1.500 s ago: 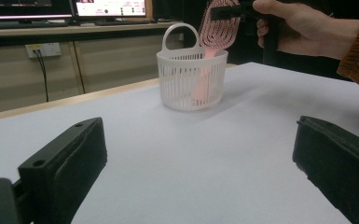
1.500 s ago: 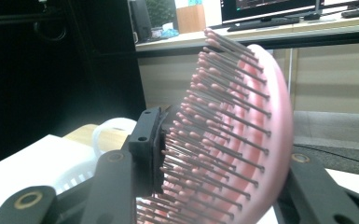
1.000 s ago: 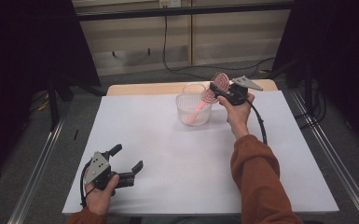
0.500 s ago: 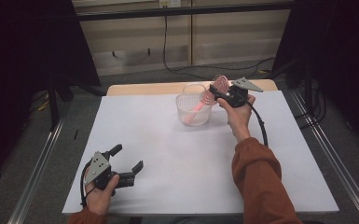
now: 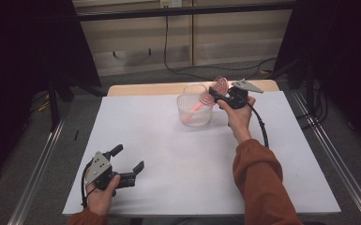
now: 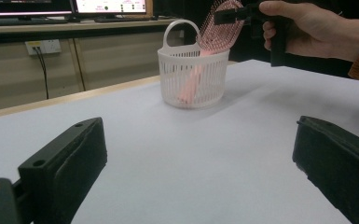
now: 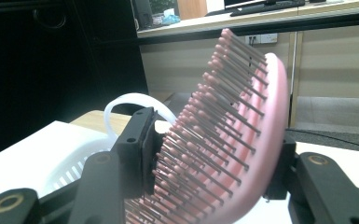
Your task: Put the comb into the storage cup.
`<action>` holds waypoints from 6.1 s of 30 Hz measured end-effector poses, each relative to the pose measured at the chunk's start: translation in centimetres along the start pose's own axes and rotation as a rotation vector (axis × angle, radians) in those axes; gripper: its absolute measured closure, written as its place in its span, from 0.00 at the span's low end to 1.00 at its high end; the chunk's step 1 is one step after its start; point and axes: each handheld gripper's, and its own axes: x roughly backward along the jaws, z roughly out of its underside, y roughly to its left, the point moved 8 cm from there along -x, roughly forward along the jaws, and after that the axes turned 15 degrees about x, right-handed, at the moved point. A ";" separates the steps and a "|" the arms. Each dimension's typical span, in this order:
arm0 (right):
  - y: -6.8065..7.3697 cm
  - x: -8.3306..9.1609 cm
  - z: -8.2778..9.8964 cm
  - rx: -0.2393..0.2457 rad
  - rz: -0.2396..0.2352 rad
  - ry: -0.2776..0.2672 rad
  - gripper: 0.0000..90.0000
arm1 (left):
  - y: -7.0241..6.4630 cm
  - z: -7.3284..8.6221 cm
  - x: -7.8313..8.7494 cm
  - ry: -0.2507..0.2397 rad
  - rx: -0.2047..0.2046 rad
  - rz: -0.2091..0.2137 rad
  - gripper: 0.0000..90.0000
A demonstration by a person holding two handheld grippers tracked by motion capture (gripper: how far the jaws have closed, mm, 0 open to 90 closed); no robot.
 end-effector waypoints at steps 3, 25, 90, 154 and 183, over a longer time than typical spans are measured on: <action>0.0 -0.1 0.1 -0.009 -0.002 -0.003 0.51 | 0.0 0.0 0.0 0.001 0.001 0.001 0.03; -0.2 0.2 0.0 -0.025 -0.031 0.006 0.19 | 0.2 -0.1 0.2 -0.005 0.008 -0.004 0.03; -0.3 5.0 -2.2 0.117 0.042 -0.039 0.00 | 1.4 -1.3 1.3 -0.085 0.043 -0.060 0.03; 2.1 16.4 2.5 0.199 0.111 -0.053 0.00 | 1.2 -1.1 1.7 -0.081 0.048 -0.070 0.03; 1.7 20.9 4.3 0.176 0.167 -0.046 0.00 | 1.3 -1.3 2.0 -0.091 0.051 -0.098 0.03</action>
